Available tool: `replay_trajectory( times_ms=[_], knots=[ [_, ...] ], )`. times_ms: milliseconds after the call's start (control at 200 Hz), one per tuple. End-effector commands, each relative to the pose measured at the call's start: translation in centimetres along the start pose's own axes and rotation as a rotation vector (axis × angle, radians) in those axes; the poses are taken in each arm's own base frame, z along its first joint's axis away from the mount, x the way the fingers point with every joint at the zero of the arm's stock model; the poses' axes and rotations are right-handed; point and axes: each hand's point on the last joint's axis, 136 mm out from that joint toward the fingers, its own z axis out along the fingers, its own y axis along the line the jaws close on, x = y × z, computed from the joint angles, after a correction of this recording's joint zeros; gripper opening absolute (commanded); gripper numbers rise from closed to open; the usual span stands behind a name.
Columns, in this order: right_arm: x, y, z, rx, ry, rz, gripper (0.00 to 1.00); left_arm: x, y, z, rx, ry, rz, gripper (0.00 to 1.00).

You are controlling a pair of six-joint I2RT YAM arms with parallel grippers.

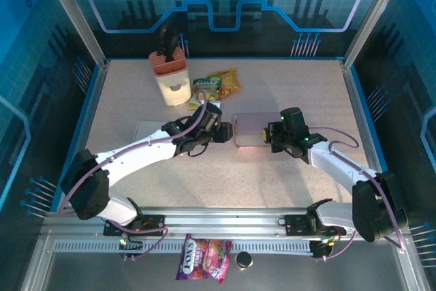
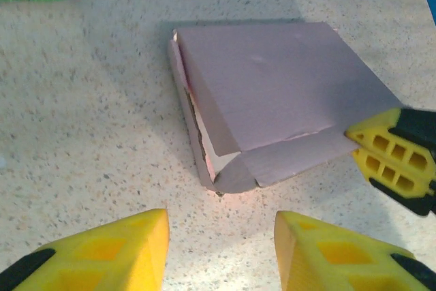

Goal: Fold the paper box

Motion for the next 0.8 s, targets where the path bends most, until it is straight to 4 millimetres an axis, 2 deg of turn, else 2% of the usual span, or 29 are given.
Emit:
replay_trajectory(
  times_ms=[0,170,365,630,725,795],
  knots=[
    [0.4,-1.2,0.1,0.019,0.022,-0.037,0.00,0.7,-1.1,1.7,0.106,0.154,-0.145,0.46],
    [0.2,-2.2,0.7,0.031,0.025,-0.043,0.00,1.0,-1.7,5.2,0.143,0.272,-0.205,0.46],
    [0.0,-2.9,1.1,0.036,0.027,-0.039,0.01,1.9,-0.3,8.8,0.089,0.348,-0.227,0.46],
    [0.0,-3.6,1.4,0.065,0.033,-0.046,0.02,3.5,1.2,11.6,0.047,0.406,-0.221,0.46],
    [0.0,-4.1,1.4,0.089,0.037,-0.055,0.08,3.5,1.4,12.0,0.045,0.397,-0.220,0.42],
    [-0.1,-4.4,1.2,0.109,0.041,-0.081,0.17,3.7,1.6,12.1,0.034,0.399,-0.212,0.39]
  ],
)
